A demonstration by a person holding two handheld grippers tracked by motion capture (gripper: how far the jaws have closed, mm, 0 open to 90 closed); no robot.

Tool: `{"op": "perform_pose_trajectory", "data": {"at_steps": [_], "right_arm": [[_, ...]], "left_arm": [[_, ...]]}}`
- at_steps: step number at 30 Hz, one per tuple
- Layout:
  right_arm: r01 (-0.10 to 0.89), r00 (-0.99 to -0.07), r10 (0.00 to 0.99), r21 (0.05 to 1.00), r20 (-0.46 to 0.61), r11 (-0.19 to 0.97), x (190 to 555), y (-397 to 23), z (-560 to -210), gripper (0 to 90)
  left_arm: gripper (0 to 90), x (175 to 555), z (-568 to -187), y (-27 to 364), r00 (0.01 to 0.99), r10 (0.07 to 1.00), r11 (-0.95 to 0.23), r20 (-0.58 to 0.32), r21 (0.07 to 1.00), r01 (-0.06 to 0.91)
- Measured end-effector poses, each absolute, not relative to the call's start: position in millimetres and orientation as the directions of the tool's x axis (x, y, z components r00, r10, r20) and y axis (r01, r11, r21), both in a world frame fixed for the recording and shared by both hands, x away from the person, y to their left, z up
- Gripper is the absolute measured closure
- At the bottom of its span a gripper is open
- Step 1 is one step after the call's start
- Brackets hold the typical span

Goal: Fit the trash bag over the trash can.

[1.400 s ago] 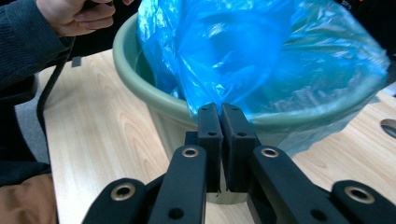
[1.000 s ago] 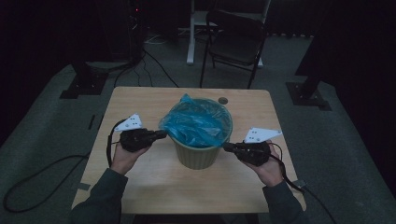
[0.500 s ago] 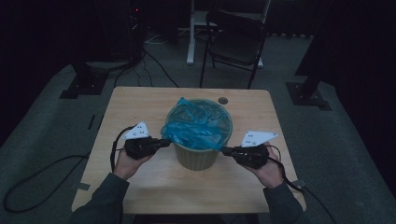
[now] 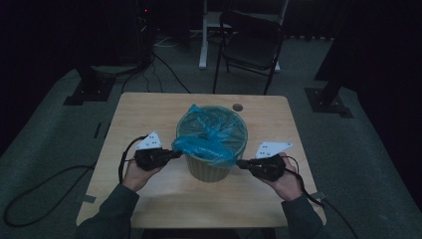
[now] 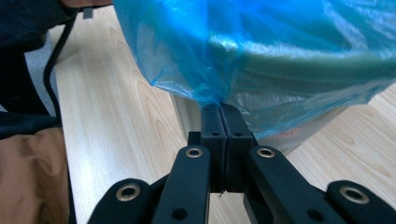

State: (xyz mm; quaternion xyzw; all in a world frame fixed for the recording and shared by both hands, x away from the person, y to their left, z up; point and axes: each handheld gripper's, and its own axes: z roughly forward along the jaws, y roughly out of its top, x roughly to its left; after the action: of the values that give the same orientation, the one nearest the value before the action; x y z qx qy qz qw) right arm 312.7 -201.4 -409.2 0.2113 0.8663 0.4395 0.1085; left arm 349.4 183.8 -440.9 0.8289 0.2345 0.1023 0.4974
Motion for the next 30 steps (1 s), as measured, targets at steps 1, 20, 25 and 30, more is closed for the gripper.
{"op": "perform_pose_trajectory", "data": {"at_steps": [1,20,25,30], "right_arm": [[0.273,-0.887,0.462,0.805,-0.002,0.527,313.3,-201.7,-410.1,89.8],[0.277,-0.882,0.471,0.812,0.003,0.514,310.4,-208.7,-405.9,76.1],[0.252,-0.884,0.467,0.829,-0.012,0.499,303.7,-213.2,-396.0,67.5],[0.24,-0.885,0.466,0.851,-0.007,0.467,300.3,-216.6,-387.3,60.2]], "left_arm": [[90.0,350.1,-441.9,184.2,0.869,0.491,-0.394,-0.066,0.873,0.289],[71.6,341.6,-433.2,202.2,0.848,0.525,-0.346,-0.074,0.892,0.292],[60.1,334.3,-424.3,212.9,0.844,0.531,-0.312,-0.076,0.909,0.278],[56.9,328.4,-413.3,221.4,0.845,0.528,-0.269,-0.078,0.929,0.254]]}}
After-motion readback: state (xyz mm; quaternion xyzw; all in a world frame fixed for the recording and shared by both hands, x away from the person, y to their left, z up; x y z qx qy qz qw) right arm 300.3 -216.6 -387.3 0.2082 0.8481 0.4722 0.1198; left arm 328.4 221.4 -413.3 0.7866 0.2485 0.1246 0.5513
